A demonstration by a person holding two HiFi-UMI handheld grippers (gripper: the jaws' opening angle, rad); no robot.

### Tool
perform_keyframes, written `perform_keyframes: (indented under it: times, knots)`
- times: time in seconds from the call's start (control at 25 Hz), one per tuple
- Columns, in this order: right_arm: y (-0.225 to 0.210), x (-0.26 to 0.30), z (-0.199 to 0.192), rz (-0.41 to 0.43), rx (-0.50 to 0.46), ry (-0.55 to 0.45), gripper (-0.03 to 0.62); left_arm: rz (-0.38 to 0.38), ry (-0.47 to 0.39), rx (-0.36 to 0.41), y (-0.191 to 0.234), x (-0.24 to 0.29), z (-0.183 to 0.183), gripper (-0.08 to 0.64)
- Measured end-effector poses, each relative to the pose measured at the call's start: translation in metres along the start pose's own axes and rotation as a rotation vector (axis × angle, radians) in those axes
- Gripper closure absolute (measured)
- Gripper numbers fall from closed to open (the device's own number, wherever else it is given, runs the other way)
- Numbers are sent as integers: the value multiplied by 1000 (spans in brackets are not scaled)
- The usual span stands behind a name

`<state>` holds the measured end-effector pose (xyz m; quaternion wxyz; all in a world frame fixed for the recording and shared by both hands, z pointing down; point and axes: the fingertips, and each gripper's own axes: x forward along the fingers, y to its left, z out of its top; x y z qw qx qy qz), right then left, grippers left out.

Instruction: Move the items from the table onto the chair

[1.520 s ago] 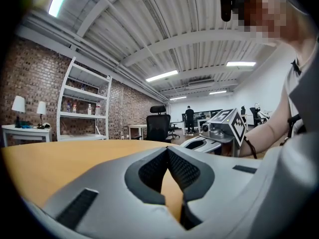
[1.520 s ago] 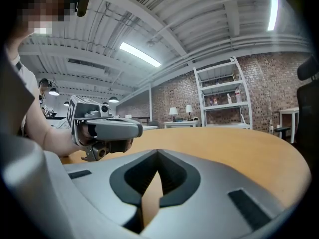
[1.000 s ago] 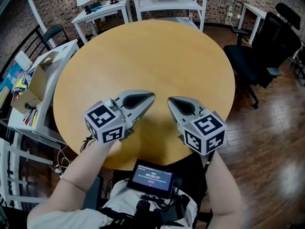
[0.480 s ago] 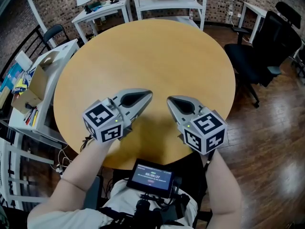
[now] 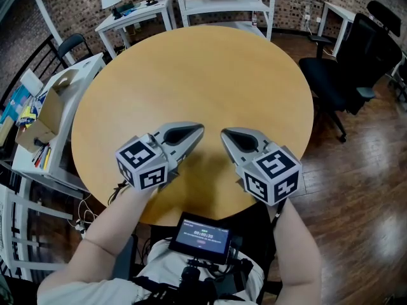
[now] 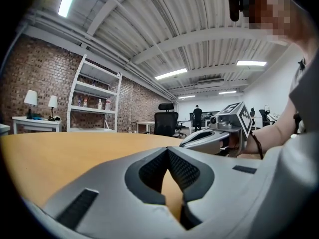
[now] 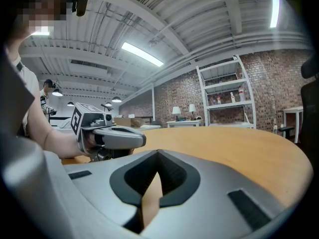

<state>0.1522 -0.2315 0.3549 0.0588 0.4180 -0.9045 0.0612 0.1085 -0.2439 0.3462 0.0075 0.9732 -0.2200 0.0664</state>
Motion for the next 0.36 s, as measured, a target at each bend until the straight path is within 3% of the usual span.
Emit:
perform_keyframes:
  times: [0.36]
  knots:
    - [-5, -5, 4, -8, -5, -8, 589, 30, 35, -55, 12, 9, -9, 558]
